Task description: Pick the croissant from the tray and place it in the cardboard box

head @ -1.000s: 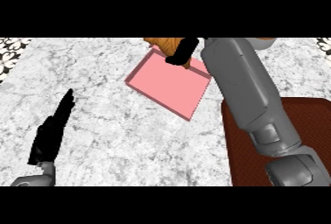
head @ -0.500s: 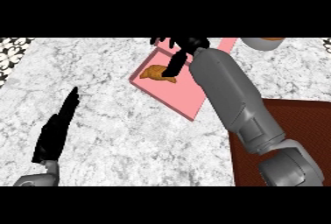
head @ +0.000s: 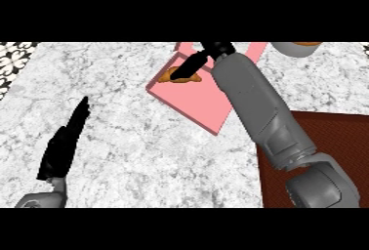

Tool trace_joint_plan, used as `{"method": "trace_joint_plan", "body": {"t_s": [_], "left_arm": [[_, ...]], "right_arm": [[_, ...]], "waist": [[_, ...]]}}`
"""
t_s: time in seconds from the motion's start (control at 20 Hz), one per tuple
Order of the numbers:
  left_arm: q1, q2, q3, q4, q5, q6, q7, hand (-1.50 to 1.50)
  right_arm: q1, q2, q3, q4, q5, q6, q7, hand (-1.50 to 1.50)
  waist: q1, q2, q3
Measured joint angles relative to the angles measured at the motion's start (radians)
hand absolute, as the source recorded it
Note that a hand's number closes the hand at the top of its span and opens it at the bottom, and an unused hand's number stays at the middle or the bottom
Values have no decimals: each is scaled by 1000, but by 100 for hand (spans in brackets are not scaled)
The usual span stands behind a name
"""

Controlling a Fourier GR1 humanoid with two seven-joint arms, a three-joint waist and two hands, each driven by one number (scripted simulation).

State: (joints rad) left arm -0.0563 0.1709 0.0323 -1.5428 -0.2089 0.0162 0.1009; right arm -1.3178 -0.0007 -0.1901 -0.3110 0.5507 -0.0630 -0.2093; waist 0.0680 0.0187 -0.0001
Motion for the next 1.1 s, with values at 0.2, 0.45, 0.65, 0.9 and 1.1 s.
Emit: {"method": "trace_joint_plan", "body": {"t_s": [0.2, 0.45, 0.65, 0.9, 1.1], "left_arm": [[15, -6, 2, 7, -3, 9, -21, 0], [12, -5, 9, 7, -1, 9, -22, 0], [9, -2, 9, -4, -4, 8, -9, 0], [8, -8, 4, -3, -8, 10, -16, 0], [6, -13, 3, 8, -8, 10, -24, 0]], "right_arm": [[-16, -20, -103, -2, -100, -17, -16, -150], [-17, -102, -222, 3, -212, 20, -53, -150], [2, -216, -284, 20, -260, 47, -64, -150], [33, -358, -343, 51, -303, 100, -83, -150], [72, -445, -363, 70, -324, 221, -133, -150]], "waist": [[-6, 2, 0], [-12, 4, 0], [-15, 5, 1], [-10, 10, 1], [2, 11, -3]]}}
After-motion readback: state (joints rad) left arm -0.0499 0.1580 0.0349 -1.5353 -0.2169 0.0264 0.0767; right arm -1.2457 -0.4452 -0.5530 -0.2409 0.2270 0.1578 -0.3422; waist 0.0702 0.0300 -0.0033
